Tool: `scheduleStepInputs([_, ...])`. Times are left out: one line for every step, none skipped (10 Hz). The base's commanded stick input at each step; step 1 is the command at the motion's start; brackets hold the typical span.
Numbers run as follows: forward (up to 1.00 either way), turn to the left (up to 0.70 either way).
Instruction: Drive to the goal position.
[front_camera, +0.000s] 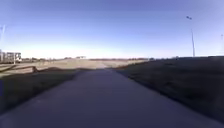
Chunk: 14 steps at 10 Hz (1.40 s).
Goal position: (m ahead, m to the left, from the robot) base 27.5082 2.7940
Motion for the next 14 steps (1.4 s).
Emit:
scheduleStepInputs([0.7,0.0])
scheduleStepInputs([0.7,0.0])
scheduleStepInputs([0.7,0.0])
scheduleStepInputs([0.7,0.0])
scheduleStepInputs([0.7,0.0])
scheduleStepInputs([0.7,0.0])
scheduleStepInputs([0.7,0.0])
scheduleStepInputs([0.7,0.0])
scheduleStepInputs([0.7,0.0])
scheduleStepInputs([0.7,0.0])
scheduleStepInputs([0.7,0.0])
scheduleStepInputs([0.7,0.0])
scheduleStepInputs([0.7,0.0])
scheduleStepInputs([0.7,0.0])
